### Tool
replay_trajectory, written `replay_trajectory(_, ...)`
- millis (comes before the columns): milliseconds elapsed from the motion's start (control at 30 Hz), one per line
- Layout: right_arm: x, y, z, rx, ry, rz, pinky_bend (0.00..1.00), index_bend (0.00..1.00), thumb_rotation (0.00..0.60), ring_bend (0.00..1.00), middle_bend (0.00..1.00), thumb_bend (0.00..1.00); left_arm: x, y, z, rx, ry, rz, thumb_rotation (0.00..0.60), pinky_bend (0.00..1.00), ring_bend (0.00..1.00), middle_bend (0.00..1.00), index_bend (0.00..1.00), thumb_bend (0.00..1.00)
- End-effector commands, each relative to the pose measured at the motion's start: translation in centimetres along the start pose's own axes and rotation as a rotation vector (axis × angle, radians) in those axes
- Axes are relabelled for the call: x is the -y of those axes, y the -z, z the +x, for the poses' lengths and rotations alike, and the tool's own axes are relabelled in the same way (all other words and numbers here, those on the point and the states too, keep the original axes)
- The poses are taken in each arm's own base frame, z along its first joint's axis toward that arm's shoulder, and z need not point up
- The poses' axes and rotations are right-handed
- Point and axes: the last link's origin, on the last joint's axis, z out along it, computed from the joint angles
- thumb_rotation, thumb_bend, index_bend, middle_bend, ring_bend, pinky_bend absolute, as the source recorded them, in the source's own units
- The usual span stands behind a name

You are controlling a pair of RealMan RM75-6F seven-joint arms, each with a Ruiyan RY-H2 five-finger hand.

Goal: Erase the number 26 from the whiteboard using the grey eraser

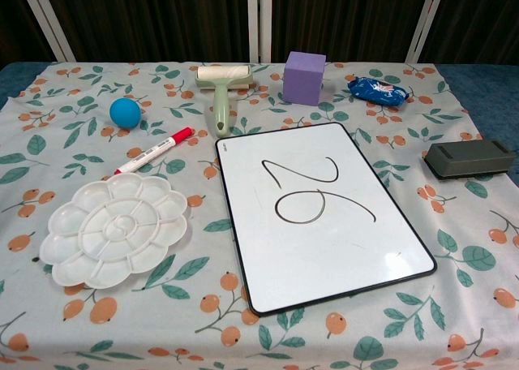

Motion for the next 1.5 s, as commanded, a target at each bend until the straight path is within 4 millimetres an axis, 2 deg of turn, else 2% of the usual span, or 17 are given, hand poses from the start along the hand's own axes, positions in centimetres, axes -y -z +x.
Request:
replay_trajectory(33, -0.2, 0.1, 0.0, -0.014, -0.002, -0.006, 0.0, 0.0, 0.6, 0.0, 0.0, 0.16, 0.0, 0.0, 0.0, -0.002, -0.001, 0.002, 0.6, 0.18, 0.03, 0.04, 0.03, 0.0)
replay_trajectory(367, -0.3, 0.0, -0.3, 0.016, -0.011, 0.0, 0.0, 0.0, 0.6, 0.0, 0.0, 0.16, -0.2, -0.1, -0.2, -0.012, 0.017, -0.007, 0.6, 0.18, 0.03, 0.04, 0.03, 0.0)
replay_trajectory(567, -0.1, -1.1, -0.3, 0.044, 0.025, 0.004, 0.0, 0.0, 0.6, 0.0, 0.0, 0.15, 0.0, -0.2, -0.4, -0.003, 0.016, -0.005, 0.6, 0.18, 0.04, 0.04, 0.03, 0.0)
replay_trajectory(700, 0.2, -3.8, -0.1, 0.075, 0.096, 0.04, 0.0, 0.0, 0.6, 0.0, 0.0, 0.15, 0.2, -0.2, -0.3, -0.005, 0.019, -0.006, 0.6, 0.18, 0.04, 0.04, 0.03, 0.0)
replay_trajectory(900, 2.3, -10.0, -0.8, 0.211, 0.159, 0.138, 0.0, 0.0, 0.6, 0.0, 0.0, 0.15, -0.1, 0.1, -0.1, -0.014, 0.021, -0.026, 0.6, 0.18, 0.04, 0.04, 0.03, 0.0)
replay_trajectory(1000, 3.5, -12.4, -1.6, 0.262, 0.218, 0.174, 0.0, 0.0, 0.6, 0.0, 0.0, 0.16, -0.1, 0.2, 0.0, -0.019, 0.022, -0.023, 0.6, 0.18, 0.04, 0.04, 0.03, 0.0)
replay_trajectory(1233, 6.3, -14.9, -3.8, 0.431, 0.264, 0.266, 0.0, 0.0, 0.6, 0.0, 0.0, 0.15, 0.1, 0.2, 0.0, -0.013, 0.019, -0.013, 0.6, 0.18, 0.03, 0.04, 0.03, 0.0)
replay_trajectory(1500, 8.4, -16.0, -6.4, 0.441, 0.255, 0.256, 0.0, 0.0, 0.6, 0.0, 0.0, 0.17, 0.2, 0.0, -0.7, 0.01, 0.024, -0.003, 0.6, 0.18, 0.04, 0.04, 0.03, 0.0)
